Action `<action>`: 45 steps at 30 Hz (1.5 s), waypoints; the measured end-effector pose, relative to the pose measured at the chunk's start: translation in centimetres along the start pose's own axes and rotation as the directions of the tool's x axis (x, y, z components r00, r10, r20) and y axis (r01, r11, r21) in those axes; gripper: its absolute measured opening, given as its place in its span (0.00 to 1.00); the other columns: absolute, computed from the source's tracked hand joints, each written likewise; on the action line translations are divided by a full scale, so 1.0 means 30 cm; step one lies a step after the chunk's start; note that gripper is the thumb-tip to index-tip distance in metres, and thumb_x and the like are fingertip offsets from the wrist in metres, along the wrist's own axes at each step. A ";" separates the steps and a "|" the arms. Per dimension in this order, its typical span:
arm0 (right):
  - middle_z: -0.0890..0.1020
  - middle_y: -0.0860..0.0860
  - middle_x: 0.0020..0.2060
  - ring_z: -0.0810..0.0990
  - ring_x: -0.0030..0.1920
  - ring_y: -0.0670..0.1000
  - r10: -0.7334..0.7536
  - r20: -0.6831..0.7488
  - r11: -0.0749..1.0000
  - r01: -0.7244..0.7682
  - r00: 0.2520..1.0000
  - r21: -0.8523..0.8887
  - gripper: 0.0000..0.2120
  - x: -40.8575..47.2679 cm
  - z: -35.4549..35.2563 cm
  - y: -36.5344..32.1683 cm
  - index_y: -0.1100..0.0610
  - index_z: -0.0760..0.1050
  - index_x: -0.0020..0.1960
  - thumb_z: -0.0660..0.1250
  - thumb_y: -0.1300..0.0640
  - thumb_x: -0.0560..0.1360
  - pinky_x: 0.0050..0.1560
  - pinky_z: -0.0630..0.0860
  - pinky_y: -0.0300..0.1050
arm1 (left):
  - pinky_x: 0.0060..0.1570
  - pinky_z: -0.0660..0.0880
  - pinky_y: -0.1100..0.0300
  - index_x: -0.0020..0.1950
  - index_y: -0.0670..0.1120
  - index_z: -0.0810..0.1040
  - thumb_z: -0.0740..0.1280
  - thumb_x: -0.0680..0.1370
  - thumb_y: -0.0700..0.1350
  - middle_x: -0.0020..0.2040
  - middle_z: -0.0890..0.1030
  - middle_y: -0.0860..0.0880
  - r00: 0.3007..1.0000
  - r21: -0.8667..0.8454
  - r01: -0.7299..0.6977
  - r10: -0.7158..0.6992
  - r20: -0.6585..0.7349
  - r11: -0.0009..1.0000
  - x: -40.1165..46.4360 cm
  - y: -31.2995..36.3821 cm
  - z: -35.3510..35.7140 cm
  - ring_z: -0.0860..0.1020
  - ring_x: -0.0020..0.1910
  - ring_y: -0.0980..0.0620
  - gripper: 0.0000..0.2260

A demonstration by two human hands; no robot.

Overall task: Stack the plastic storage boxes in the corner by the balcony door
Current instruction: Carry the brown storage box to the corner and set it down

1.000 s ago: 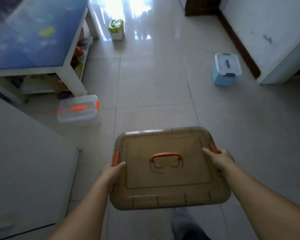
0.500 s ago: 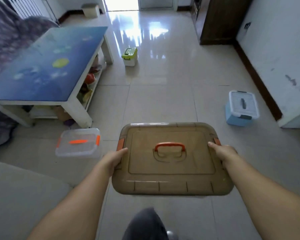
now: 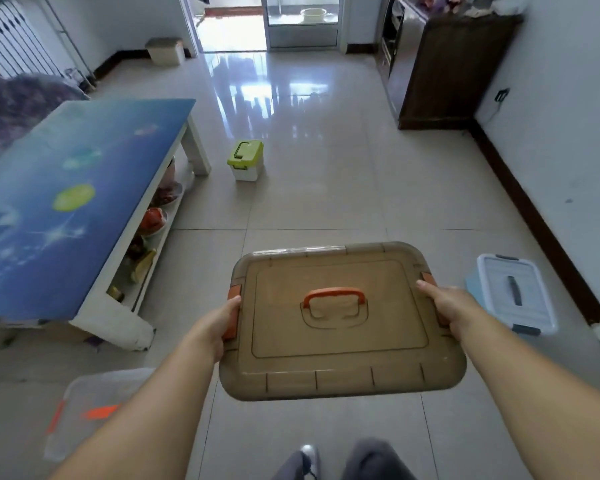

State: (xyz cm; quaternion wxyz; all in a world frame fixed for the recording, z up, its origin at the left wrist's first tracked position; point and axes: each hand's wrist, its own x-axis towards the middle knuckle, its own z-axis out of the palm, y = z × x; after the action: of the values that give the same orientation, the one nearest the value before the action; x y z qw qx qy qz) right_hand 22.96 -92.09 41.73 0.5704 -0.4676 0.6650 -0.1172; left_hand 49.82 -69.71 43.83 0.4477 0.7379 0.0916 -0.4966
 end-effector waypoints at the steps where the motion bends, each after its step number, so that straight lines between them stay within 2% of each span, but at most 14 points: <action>1: 0.75 0.62 0.64 0.74 0.63 0.64 -0.003 -0.006 1.000 0.003 1.000 0.006 0.35 0.063 0.001 -0.068 0.63 0.66 0.70 0.69 0.44 0.71 0.66 0.70 0.60 | 0.43 0.75 0.52 0.44 0.41 0.75 0.63 0.77 0.55 0.42 0.79 0.40 1.000 0.014 -0.004 0.004 -0.003 1.000 0.046 0.081 0.040 0.78 0.40 0.43 0.16; 3: 0.75 0.61 0.64 0.74 0.63 0.63 -0.002 -0.010 0.999 0.002 1.000 0.038 0.35 0.199 0.002 -0.197 0.64 0.66 0.70 0.69 0.44 0.71 0.66 0.70 0.59 | 0.44 0.75 0.51 0.45 0.41 0.74 0.63 0.77 0.55 0.42 0.79 0.40 1.000 0.025 -0.016 0.016 -0.004 1.000 0.149 0.228 0.119 0.78 0.40 0.43 0.16; 10: 0.78 0.60 0.62 0.76 0.61 0.61 0.005 0.018 0.993 -0.007 1.000 0.115 0.31 0.707 0.018 -0.648 0.65 0.74 0.64 0.71 0.45 0.70 0.65 0.72 0.55 | 0.32 0.74 0.54 0.49 0.41 0.77 0.64 0.76 0.56 0.39 0.81 0.42 0.994 -0.025 -0.082 0.080 -0.073 0.996 0.456 0.709 0.400 0.79 0.37 0.44 0.18; 14: 0.79 0.61 0.60 0.77 0.60 0.61 0.017 0.062 0.994 -0.024 0.998 0.107 0.32 0.934 0.028 -0.935 0.64 0.73 0.64 0.71 0.43 0.69 0.64 0.73 0.57 | 0.34 0.74 0.54 0.53 0.41 0.75 0.65 0.74 0.58 0.41 0.80 0.41 0.992 -0.066 -0.088 0.081 -0.099 0.994 0.596 0.975 0.517 0.79 0.39 0.43 0.20; 18: 0.79 0.61 0.59 0.78 0.55 0.60 -0.014 0.056 0.997 0.009 0.998 0.082 0.29 1.163 0.079 -1.242 0.63 0.73 0.65 0.70 0.45 0.71 0.58 0.75 0.54 | 0.42 0.76 0.50 0.50 0.41 0.74 0.67 0.73 0.58 0.43 0.79 0.40 0.989 -0.112 -0.071 0.055 -0.137 0.991 0.754 1.266 0.613 0.78 0.44 0.41 0.20; 21: 0.78 0.61 0.59 0.77 0.57 0.62 -0.015 0.051 0.999 0.012 0.999 0.044 0.29 1.334 0.140 -1.422 0.63 0.72 0.65 0.70 0.46 0.71 0.58 0.74 0.55 | 0.35 0.74 0.53 0.43 0.42 0.72 0.69 0.73 0.56 0.41 0.77 0.41 0.985 -0.137 -0.063 0.039 -0.166 0.989 0.896 1.462 0.656 0.77 0.39 0.43 0.17; 23: 0.78 0.61 0.59 0.77 0.57 0.62 -0.027 0.047 0.999 0.025 0.999 0.040 0.29 1.462 0.201 -1.545 0.63 0.72 0.65 0.70 0.46 0.71 0.59 0.74 0.56 | 0.39 0.77 0.50 0.42 0.41 0.72 0.70 0.72 0.54 0.41 0.78 0.40 0.987 -0.157 -0.068 0.043 -0.157 0.985 1.010 1.603 0.676 0.78 0.39 0.42 0.16; 27: 0.78 0.62 0.60 0.77 0.58 0.62 -0.051 0.024 0.998 0.050 0.998 0.044 0.27 1.718 0.336 -1.825 0.61 0.72 0.64 0.70 0.47 0.71 0.62 0.73 0.58 | 0.55 0.77 0.44 0.56 0.37 0.76 0.72 0.71 0.49 0.50 0.81 0.37 0.994 -0.161 -0.050 0.034 -0.101 0.986 1.256 1.932 0.712 0.80 0.50 0.39 0.20; 30: 0.77 0.61 0.61 0.75 0.59 0.63 -0.057 0.044 0.998 0.056 0.997 0.019 0.26 1.855 0.410 -2.017 0.59 0.70 0.66 0.68 0.47 0.73 0.63 0.72 0.61 | 0.58 0.76 0.44 0.59 0.35 0.76 0.73 0.71 0.48 0.53 0.81 0.36 0.997 -0.138 -0.035 0.024 -0.080 0.990 1.385 2.155 0.732 0.80 0.51 0.40 0.22; 33: 0.77 0.60 0.60 0.75 0.59 0.62 -0.070 0.049 0.998 0.070 0.996 0.002 0.25 1.990 0.488 -2.201 0.57 0.70 0.66 0.68 0.47 0.73 0.62 0.72 0.61 | 0.55 0.77 0.47 0.60 0.35 0.75 0.73 0.71 0.47 0.46 0.80 0.39 0.993 -0.111 -0.056 0.044 -0.107 0.992 1.505 2.374 0.756 0.78 0.46 0.41 0.23; 36: 0.77 0.59 0.59 0.75 0.58 0.61 -0.066 0.075 0.998 0.065 0.995 0.014 0.25 2.157 0.564 -2.376 0.57 0.70 0.66 0.67 0.47 0.73 0.59 0.74 0.57 | 0.42 0.76 0.52 0.60 0.37 0.75 0.72 0.72 0.47 0.40 0.78 0.42 0.992 -0.118 -0.071 0.058 -0.112 0.990 1.651 2.591 0.792 0.77 0.38 0.45 0.21; 39: 0.77 0.59 0.57 0.76 0.55 0.60 -0.075 0.102 0.997 0.074 0.992 0.016 0.24 2.384 0.648 -2.567 0.58 0.70 0.65 0.68 0.48 0.73 0.55 0.74 0.55 | 0.44 0.75 0.50 0.61 0.36 0.73 0.72 0.71 0.47 0.40 0.78 0.42 0.991 -0.128 -0.074 0.058 -0.124 0.989 1.832 2.810 0.846 0.76 0.38 0.46 0.23; 42: 0.78 0.59 0.57 0.76 0.57 0.61 -0.067 0.152 0.998 0.066 0.986 0.011 0.24 2.633 0.727 -2.766 0.58 0.71 0.65 0.68 0.48 0.73 0.60 0.74 0.58 | 0.41 0.75 0.51 0.60 0.37 0.73 0.73 0.71 0.48 0.43 0.78 0.41 0.983 -0.166 -0.082 0.052 -0.174 0.983 2.015 3.013 0.912 0.77 0.41 0.43 0.24; 45: 0.79 0.59 0.55 0.77 0.56 0.61 -0.046 0.207 0.999 0.050 0.977 -0.016 0.23 2.818 0.789 -2.984 0.57 0.72 0.64 0.68 0.48 0.73 0.60 0.75 0.59 | 0.45 0.76 0.49 0.60 0.36 0.74 0.74 0.69 0.49 0.44 0.79 0.40 0.969 -0.206 -0.083 0.030 -0.246 0.975 2.151 3.200 0.968 0.78 0.43 0.42 0.25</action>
State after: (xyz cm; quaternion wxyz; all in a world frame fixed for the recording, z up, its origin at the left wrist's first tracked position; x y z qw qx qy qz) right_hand 94.65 -194.95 40.96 0.6285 -0.4991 0.5919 -0.0749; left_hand 118.21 -167.42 42.87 0.5242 0.7426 0.1773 -0.3773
